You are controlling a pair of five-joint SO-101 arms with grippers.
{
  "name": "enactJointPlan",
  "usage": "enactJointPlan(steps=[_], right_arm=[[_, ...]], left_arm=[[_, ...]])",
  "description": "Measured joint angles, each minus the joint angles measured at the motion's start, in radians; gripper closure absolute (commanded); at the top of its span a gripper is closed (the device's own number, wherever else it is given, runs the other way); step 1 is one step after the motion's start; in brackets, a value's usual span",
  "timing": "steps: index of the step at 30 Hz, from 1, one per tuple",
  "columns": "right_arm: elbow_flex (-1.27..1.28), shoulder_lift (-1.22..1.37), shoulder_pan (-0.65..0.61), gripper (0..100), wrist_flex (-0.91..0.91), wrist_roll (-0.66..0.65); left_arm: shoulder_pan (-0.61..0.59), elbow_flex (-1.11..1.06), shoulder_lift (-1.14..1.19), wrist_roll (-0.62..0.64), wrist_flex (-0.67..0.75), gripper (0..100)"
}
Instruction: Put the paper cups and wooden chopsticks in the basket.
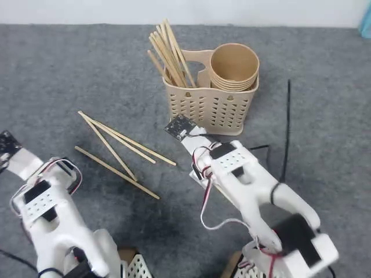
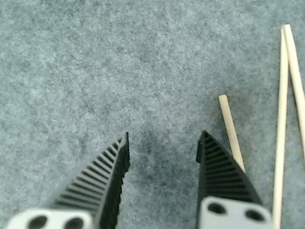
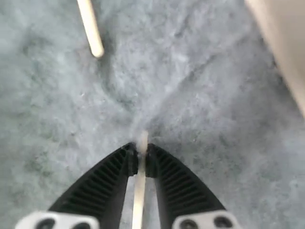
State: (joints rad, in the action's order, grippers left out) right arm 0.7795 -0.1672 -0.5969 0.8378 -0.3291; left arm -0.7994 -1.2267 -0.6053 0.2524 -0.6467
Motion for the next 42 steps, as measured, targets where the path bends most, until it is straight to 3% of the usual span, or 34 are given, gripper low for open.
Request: enactJointPlan(steps=[7, 17, 20, 24, 27, 34, 42], right_arm=[[0.002, -0.385, 0.000, 99.1, 0.126, 0.000], [0.002, -1.003, -0.002, 99.1, 0.137, 0.003], [0.002, -1.123, -0.003, 99.1, 0.120, 0.084], [0.002, -1.217, -0.003, 99.1, 0.006, 0.292], [0.002, -1.214, -0.003, 99.1, -0.143, 0.373], [-0.041, -1.158, -0.003, 98.7, -0.569, 0.387], [-0.385, -0.767, 0.087, 98.9, -0.700, 0.388]], left_arm=[[0.000, 0.000, 0.000, 0.000, 0.000, 78], [0.000, 0.000, 0.000, 0.000, 0.000, 78], [0.000, 0.000, 0.000, 0.000, 0.000, 78], [0.000, 0.000, 0.000, 0.000, 0.000, 78], [0.000, 0.000, 0.000, 0.000, 0.000, 78], [0.000, 0.000, 0.000, 0.000, 0.000, 78], [0.000, 0.000, 0.000, 0.000, 0.000, 78]])
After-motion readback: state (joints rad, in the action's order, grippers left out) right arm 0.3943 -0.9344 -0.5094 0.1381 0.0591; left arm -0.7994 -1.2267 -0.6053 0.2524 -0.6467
